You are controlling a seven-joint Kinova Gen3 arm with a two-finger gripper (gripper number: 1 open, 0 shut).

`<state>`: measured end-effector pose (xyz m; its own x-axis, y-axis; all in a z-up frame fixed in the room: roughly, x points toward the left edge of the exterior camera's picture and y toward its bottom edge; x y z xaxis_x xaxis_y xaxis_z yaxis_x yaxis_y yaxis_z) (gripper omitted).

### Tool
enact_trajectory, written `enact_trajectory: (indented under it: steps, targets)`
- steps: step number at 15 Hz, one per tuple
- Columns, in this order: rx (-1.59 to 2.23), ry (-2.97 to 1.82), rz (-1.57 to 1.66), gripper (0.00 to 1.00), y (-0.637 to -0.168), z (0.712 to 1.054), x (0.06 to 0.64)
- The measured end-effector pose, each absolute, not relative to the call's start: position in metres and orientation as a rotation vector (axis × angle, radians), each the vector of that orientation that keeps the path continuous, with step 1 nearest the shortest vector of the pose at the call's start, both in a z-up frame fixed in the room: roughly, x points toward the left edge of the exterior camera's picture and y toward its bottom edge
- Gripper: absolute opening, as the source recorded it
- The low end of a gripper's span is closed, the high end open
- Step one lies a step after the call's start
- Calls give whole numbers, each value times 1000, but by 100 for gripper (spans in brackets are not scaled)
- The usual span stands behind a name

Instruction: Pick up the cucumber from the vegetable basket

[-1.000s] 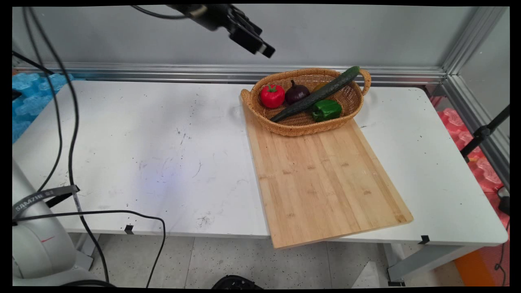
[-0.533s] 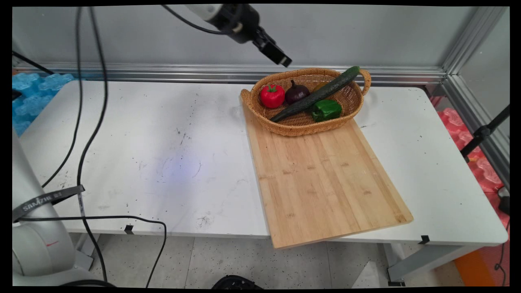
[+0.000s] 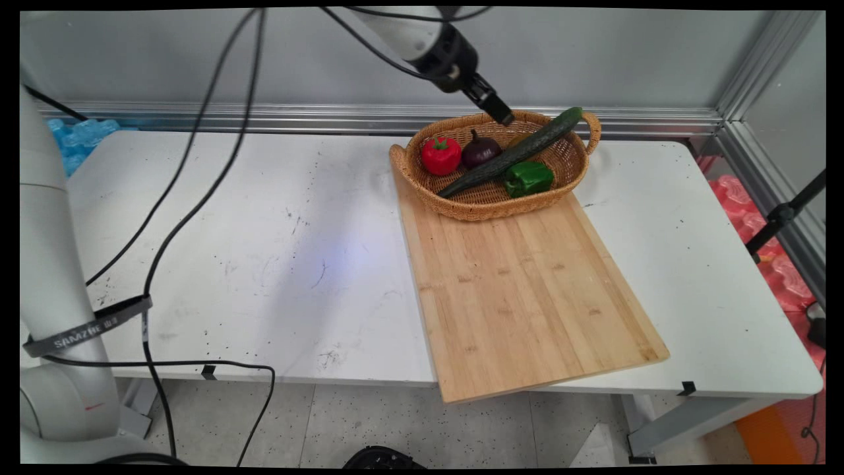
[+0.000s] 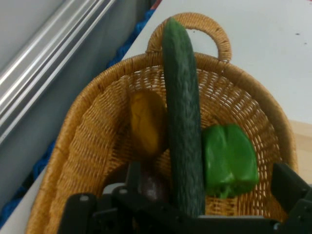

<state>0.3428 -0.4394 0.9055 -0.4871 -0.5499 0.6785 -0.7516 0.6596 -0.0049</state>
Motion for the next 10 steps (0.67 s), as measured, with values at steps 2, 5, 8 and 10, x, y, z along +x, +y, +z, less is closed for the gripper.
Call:
enact_trajectory:
  steps: [2, 5, 8, 10]
  targets:
    - [1031, -2223, 393, 100, -454, 892, 327]
    - [1074, -2228, 387, 100, -476, 871, 304]
    - [1108, -2233, 378, 100, -493, 854, 288]
    - [1132, -2238, 369, 100, -506, 840, 277]
